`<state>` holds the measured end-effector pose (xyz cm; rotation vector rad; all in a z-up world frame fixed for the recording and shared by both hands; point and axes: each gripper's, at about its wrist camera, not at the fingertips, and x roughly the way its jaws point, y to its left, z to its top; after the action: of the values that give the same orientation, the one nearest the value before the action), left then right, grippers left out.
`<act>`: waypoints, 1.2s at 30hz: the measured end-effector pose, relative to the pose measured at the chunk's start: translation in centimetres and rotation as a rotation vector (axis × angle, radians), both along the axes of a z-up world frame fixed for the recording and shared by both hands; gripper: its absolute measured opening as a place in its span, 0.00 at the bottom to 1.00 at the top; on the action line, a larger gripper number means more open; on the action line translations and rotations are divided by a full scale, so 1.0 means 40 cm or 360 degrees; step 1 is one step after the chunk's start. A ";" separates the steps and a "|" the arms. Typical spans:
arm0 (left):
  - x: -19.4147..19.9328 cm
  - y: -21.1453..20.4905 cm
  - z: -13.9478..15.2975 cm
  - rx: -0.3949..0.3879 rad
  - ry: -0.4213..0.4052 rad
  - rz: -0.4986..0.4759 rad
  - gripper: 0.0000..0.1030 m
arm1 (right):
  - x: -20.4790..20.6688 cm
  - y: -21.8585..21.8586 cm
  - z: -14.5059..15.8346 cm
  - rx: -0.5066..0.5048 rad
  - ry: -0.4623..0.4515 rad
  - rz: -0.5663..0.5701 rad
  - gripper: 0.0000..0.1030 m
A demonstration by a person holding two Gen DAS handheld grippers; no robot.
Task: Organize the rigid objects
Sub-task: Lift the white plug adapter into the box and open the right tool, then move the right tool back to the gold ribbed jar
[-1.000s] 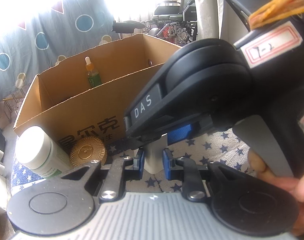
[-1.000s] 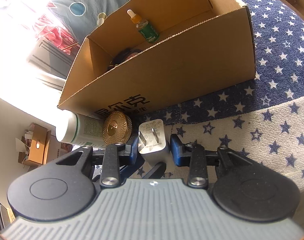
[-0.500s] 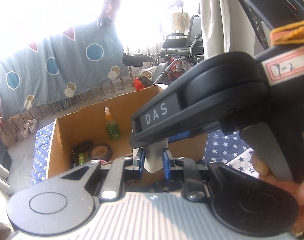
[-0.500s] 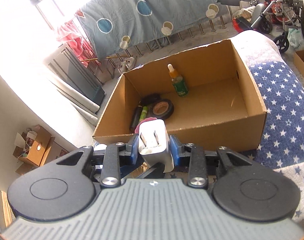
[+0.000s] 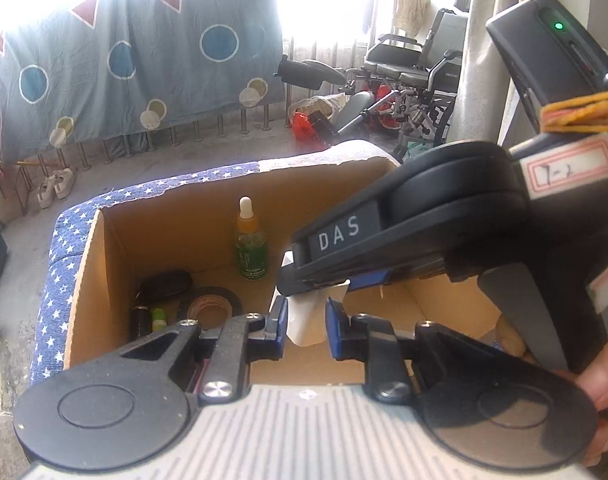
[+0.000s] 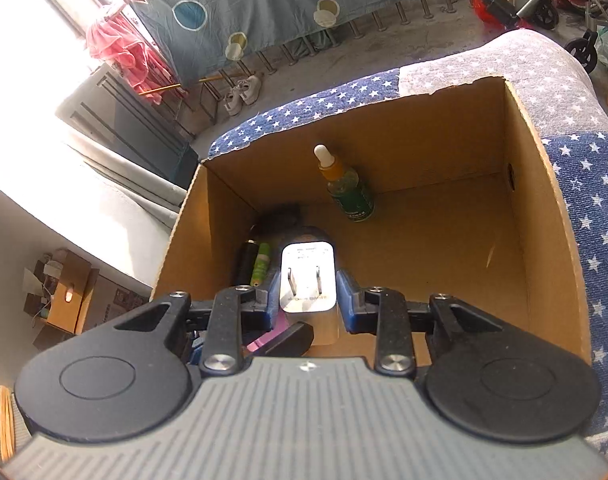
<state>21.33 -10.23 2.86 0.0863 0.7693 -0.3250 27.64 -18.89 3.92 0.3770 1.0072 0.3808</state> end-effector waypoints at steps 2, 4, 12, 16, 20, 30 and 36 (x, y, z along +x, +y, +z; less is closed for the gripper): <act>0.019 0.002 -0.014 -0.0003 0.0040 0.0018 0.20 | 0.046 0.002 -0.026 -0.0046 0.0037 -0.0008 0.27; 0.024 0.004 -0.025 -0.0005 0.0056 0.0025 0.20 | 0.087 0.009 -0.062 -0.0104 0.0069 -0.0007 0.27; -0.002 -0.001 -0.045 0.0072 0.0062 0.0024 0.31 | 0.154 0.033 -0.142 -0.0141 0.0192 0.0011 0.30; -0.040 -0.001 -0.026 0.0103 0.0031 0.0004 0.37 | 0.138 0.019 -0.128 -0.0110 0.0144 -0.0024 0.38; -0.107 0.008 0.010 0.0110 -0.0037 -0.0031 0.47 | 0.086 -0.036 -0.101 0.0062 0.0122 -0.0095 0.44; -0.331 0.091 0.050 0.0047 -0.0051 -0.0182 0.65 | -0.234 -0.165 -0.049 0.0590 0.0010 -0.0268 0.49; -0.412 0.126 0.012 0.0086 0.0004 -0.0186 0.65 | -0.367 -0.153 -0.042 0.0706 -0.0020 -0.0251 0.50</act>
<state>4.86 -5.19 3.33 0.1824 0.7774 -0.4155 12.95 -25.03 2.22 0.8479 0.8692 0.4626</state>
